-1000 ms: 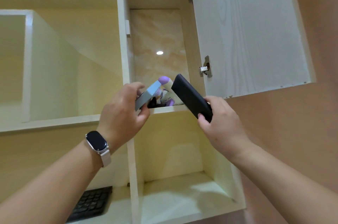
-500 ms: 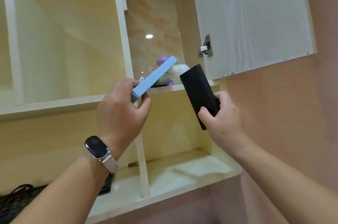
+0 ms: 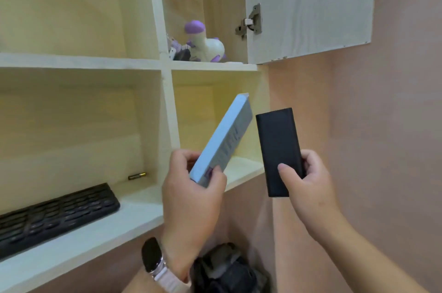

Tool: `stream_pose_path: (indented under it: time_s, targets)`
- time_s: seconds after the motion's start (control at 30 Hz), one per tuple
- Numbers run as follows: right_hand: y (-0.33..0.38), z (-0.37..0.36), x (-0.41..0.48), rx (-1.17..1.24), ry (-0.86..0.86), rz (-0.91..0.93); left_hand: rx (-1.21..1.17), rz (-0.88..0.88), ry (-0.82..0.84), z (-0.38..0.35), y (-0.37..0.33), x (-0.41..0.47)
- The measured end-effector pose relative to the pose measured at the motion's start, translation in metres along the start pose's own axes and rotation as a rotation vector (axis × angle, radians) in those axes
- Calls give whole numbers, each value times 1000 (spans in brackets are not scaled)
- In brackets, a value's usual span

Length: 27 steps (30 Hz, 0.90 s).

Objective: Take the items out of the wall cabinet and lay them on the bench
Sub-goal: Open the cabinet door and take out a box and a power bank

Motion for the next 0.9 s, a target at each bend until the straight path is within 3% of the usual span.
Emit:
stream_pose_path:
  time_s: [0.27,0.47,0.67,0.9]
  targets:
    - [-51,65,-86,-116,-242,-182,-435,232,240,-28,5,-106]
    - [-80,137,-161,-302,-431,-345,-707,595,473,-57,-12,-216]
    - [-86,214,-249,-340,-573,-469,-936,1000,591,-70,-68,-303]
    - [-66,307,-364,-274,-735,-526,-1009,1029,845,-64,-189,-375]
Point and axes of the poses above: each hand's wrist, its own x-axis towards the middle knuckle, its own z-axis out of the back of the hand, y = z × x, the point moved 3 cm from there along x, towards the middle knuckle, and after that the axes turned 13 degrees about -z, right-handed, at the moved point
